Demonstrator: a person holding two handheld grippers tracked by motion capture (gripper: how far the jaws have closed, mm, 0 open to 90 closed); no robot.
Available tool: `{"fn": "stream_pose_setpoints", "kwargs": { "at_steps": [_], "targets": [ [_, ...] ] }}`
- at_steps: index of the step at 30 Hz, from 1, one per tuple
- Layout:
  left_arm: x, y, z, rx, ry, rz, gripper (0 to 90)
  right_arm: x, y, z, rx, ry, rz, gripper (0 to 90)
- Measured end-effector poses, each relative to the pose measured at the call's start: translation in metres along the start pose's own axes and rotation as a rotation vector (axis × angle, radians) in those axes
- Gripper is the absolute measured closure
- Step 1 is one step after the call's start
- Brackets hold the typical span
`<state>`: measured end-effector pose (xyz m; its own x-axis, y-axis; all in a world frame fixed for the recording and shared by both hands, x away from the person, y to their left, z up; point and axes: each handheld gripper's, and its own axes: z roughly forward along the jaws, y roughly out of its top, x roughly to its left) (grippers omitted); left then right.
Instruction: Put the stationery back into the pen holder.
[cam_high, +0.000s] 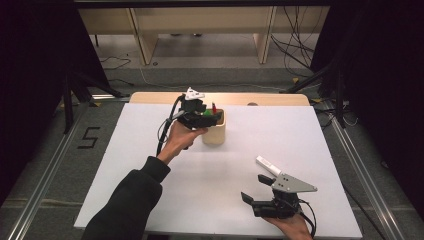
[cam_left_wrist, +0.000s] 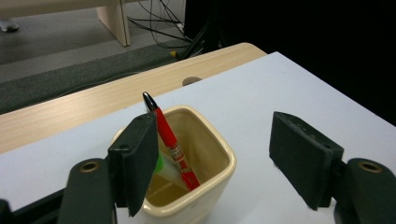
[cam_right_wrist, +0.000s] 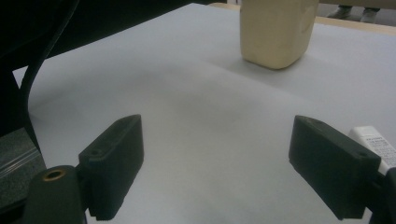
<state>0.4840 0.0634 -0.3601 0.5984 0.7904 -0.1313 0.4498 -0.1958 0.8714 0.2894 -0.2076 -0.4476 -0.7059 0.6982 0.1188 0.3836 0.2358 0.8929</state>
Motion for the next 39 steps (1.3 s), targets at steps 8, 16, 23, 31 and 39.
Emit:
{"fn": "stream_pose_setpoints", "kwargs": {
  "at_steps": [8,16,23,31,39],
  "targets": [
    [0.007,-0.008,-0.021,-0.003,-0.024,0.005,29.6,0.0,0.0,0.0,-0.002,-0.001,0.003,18.6],
    [0.013,-0.018,-0.035,-0.013,-0.043,-0.001,28.4,0.0,0.0,0.001,0.0,-0.002,0.004,18.6],
    [0.015,-0.029,-0.045,-0.018,-0.056,-0.004,27.6,0.001,0.0,0.001,-0.001,-0.002,0.007,18.6],
    [0.021,-0.042,-0.059,-0.03,-0.052,0.001,27.1,0.001,0.0,0.001,0.001,-0.002,0.008,18.6],
    [0.027,-0.057,-0.073,-0.035,-0.039,0.007,26.7,0.0,0.0,0.0,-0.004,-0.004,0.005,18.6]
  ]
}}
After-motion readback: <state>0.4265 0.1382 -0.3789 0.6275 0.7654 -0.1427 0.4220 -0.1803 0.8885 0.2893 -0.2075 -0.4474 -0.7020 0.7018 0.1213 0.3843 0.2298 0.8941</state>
